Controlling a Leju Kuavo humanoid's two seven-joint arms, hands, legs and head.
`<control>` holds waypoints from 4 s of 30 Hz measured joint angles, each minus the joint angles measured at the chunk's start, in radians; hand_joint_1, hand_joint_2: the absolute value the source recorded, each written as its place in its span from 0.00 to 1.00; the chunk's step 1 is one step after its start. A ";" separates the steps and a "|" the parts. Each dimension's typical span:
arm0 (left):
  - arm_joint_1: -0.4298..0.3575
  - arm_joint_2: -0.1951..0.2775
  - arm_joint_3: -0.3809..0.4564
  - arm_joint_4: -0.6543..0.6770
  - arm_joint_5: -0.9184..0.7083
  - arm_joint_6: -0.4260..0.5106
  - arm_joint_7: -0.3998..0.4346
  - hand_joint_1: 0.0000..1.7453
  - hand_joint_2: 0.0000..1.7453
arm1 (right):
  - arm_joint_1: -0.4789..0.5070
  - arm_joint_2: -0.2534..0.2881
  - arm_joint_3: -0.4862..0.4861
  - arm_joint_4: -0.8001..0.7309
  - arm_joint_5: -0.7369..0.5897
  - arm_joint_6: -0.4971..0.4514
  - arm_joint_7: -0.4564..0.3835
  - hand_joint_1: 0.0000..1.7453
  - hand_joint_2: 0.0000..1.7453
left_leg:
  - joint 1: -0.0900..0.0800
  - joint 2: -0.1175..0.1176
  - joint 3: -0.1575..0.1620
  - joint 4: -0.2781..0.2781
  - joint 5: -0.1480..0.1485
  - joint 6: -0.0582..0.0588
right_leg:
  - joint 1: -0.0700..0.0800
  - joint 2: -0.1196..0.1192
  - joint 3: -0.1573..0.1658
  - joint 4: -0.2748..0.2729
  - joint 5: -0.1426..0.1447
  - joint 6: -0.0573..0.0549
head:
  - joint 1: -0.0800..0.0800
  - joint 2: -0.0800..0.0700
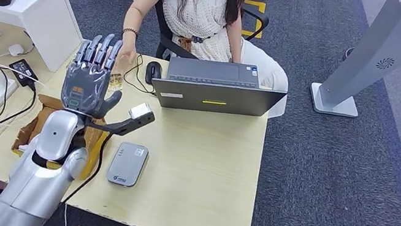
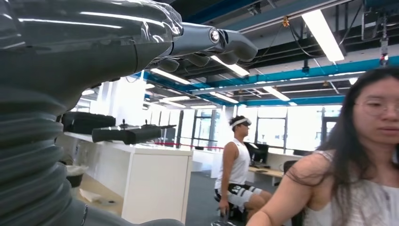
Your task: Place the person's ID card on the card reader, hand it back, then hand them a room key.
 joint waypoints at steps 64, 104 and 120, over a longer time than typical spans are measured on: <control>0.473 -0.032 0.397 -0.124 -0.007 0.044 -0.022 0.00 1.00 | 0.006 -0.004 -0.070 0.000 0.003 0.020 -0.012 0.00 1.00 | 0.000 -0.005 -0.002 0.000 -0.001 0.000 | 0.000 -0.004 0.000 -0.001 -0.002 0.001 | 0.000 0.000; 0.478 -0.015 0.314 -0.120 0.025 -0.007 0.006 1.00 1.00 | 0.001 -0.004 -0.070 0.003 0.003 0.024 -0.005 0.00 1.00 | 0.000 -0.005 -0.002 0.000 -0.001 0.000 | 0.000 -0.004 0.000 0.000 -0.002 0.001 | 0.000 0.000; 0.491 0.004 0.309 -0.120 0.084 -0.060 -0.014 1.00 1.00 | 0.000 -0.004 -0.070 0.003 0.003 0.035 0.002 0.00 1.00 | 0.000 -0.005 -0.002 0.000 -0.001 0.000 | 0.000 -0.004 0.000 0.000 -0.002 0.001 | 0.000 0.000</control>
